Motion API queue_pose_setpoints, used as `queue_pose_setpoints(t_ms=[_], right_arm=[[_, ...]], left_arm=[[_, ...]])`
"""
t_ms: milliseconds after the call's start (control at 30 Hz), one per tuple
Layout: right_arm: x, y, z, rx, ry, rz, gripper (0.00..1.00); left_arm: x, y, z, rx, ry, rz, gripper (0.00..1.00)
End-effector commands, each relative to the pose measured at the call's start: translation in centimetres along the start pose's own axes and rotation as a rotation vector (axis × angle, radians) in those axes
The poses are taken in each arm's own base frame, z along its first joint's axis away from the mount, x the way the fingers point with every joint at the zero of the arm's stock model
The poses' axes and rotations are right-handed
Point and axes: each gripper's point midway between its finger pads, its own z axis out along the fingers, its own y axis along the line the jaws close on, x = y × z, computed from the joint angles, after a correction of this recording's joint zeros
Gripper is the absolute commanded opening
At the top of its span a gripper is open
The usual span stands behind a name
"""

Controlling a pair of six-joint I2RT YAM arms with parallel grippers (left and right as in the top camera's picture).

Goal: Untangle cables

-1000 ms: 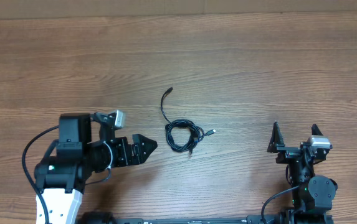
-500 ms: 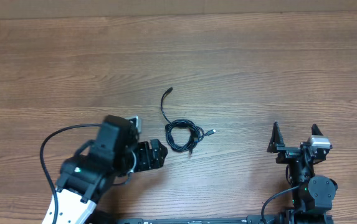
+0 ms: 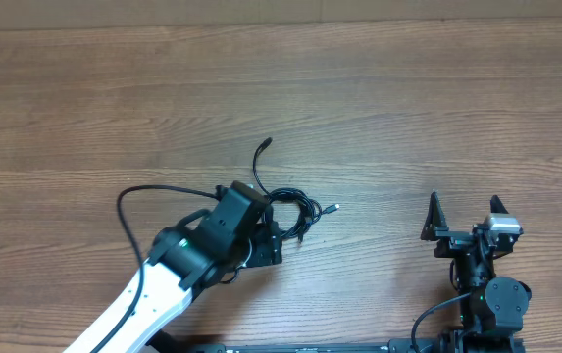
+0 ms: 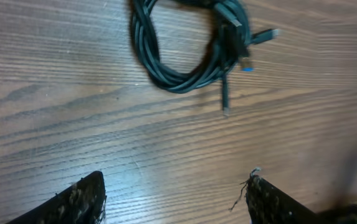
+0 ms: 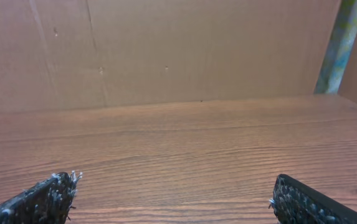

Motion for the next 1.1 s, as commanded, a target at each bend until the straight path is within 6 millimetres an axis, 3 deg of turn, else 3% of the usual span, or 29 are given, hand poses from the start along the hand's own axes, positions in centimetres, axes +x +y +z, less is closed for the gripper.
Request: queue_pose_setpoints(t_ms=[0,533,733,933,1067], right_arm=[[0.2,-0.1,0.0,0.001,-0.004,-0.008,1.0],[0.2,-0.1,0.0,0.001,-0.004,-0.008,1.0],[0.2,-0.1,0.0,0.001,-0.004,-0.008,1.0],[0.2,-0.1,0.0,0.001,-0.004,-0.008,1.0],[0.2,-0.1,0.0,0.001,-0.004,-0.008,1.0]], left_arm=[[-0.5,0.5,1.7,-0.064,0.01,-0.015,0.73],[-2.9,0.7,9.1,-0.148,-0.004,-0.015,0.68],[-3.4,0.5,11.4,-0.144,-0.008,-0.015,0.56],[-3.4,0.4,12.3,-0.139,-0.002,-0.016,0.57],[-4.0,1.2,12.4,-0.18,-0.039,-0.03,0.43]])
